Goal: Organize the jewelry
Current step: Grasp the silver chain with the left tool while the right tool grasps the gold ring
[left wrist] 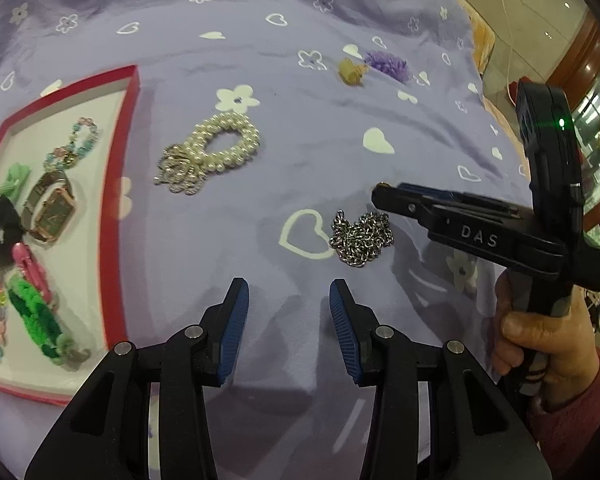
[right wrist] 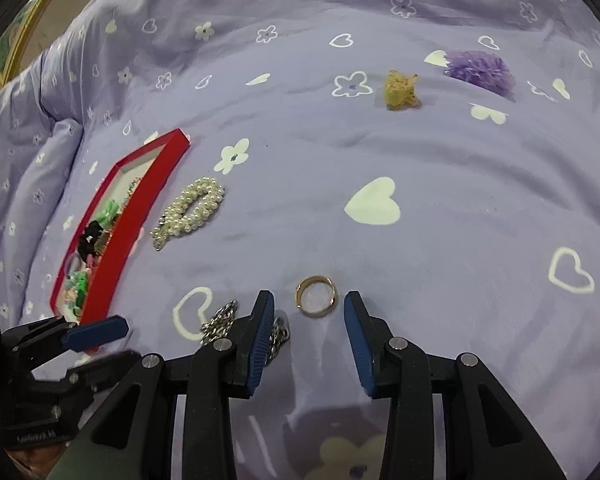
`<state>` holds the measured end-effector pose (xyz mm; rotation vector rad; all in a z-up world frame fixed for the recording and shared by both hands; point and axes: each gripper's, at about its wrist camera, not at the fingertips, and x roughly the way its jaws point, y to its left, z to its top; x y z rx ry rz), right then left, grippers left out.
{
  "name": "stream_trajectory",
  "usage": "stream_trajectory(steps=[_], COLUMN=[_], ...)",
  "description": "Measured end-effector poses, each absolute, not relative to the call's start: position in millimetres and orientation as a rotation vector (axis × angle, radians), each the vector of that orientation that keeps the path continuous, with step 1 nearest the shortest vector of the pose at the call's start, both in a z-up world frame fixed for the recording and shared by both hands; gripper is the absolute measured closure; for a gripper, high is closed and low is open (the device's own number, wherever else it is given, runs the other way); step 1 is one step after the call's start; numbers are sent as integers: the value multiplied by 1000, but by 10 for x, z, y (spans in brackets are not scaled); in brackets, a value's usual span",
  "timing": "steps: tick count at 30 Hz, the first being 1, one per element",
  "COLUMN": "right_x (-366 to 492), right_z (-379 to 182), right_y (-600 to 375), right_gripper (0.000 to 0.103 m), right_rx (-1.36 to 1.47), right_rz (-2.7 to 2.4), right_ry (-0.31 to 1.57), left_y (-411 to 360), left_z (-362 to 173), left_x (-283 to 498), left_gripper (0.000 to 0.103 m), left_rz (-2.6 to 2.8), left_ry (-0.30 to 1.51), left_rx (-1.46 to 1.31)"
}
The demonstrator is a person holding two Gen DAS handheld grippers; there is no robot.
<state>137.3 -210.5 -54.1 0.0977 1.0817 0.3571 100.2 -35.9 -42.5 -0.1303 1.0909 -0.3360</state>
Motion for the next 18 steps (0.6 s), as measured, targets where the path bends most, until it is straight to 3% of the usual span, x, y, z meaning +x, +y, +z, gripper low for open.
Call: stream_trajectory(steps=[1, 3, 4, 11, 18], right_x=[1383, 1389, 1392, 1355, 1321], right_z=[-547, -547, -548, -500, -402], right_y=[-2094, -2093, -2109, -2297, -2441], right_gripper=[68, 86, 100, 100, 100], right_rx=[85, 69, 64, 114, 138], right_rz=[352, 339, 329, 314, 298], right_ry=[1080, 1074, 1074, 1061, 1040], left_y=[-380, -435, -469, -805, -1055], left_z=[-440, -456, -459, -526, -578], left_x=[1016, 1047, 1066, 1238, 1346], left_gripper=[62, 60, 59, 51, 52], left_rz=[-341, -349, -356, -410, -427], left_ry=[1094, 1095, 1094, 1091, 1052], left_rx=[-128, -123, -118, -61, 18])
